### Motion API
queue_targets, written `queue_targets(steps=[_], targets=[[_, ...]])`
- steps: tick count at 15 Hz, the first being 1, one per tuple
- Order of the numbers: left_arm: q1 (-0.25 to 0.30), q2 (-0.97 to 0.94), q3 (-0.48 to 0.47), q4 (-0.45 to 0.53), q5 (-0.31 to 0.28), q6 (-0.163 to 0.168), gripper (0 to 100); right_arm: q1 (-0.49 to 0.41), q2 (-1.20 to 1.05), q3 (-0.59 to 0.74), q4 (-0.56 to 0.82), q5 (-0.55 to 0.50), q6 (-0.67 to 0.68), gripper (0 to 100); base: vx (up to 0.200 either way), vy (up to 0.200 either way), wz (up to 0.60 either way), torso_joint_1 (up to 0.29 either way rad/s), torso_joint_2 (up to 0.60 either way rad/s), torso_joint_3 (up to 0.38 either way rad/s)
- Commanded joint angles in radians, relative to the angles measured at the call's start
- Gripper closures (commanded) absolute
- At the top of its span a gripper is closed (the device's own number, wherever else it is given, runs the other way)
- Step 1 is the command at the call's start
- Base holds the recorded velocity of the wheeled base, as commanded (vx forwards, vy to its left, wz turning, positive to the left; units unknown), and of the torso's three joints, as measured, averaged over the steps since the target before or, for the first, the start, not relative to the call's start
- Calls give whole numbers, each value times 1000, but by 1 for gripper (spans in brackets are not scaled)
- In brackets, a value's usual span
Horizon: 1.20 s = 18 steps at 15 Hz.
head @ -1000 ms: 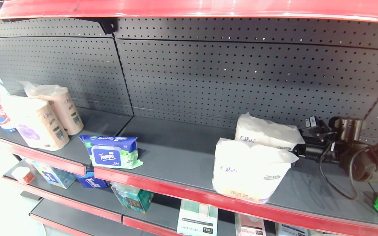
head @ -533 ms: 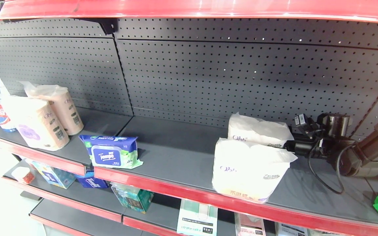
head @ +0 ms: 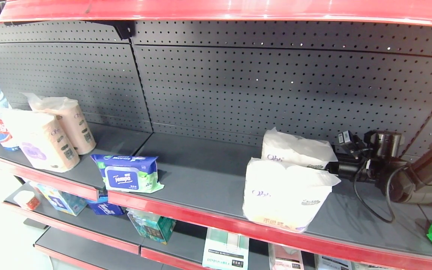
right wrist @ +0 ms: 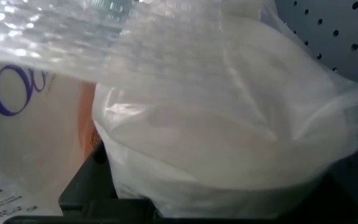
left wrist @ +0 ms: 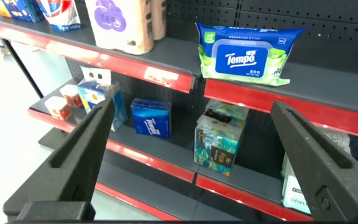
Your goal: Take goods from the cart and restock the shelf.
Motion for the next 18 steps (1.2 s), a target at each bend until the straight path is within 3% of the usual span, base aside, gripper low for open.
queue_targets(steps=[1, 15, 16, 18], targets=[[1, 1, -1, -1, 0, 0, 0, 2, -18, 15, 2, 2, 0, 100, 0, 0, 0, 0, 0, 0], [1, 1, -1, 1, 0, 0, 0, 35, -32, 23, 2, -7, -7, 100, 0, 0, 0, 0, 0, 0], [1, 1, -1, -1, 0, 0, 0, 37, -30, 22, 2, -7, -8, 0, 0, 0, 0, 0, 0, 0], [1, 1, 1, -1, 0, 0, 0, 34, -38, 22, 2, -7, 3, 0, 0, 0, 0, 0, 0, 0]])
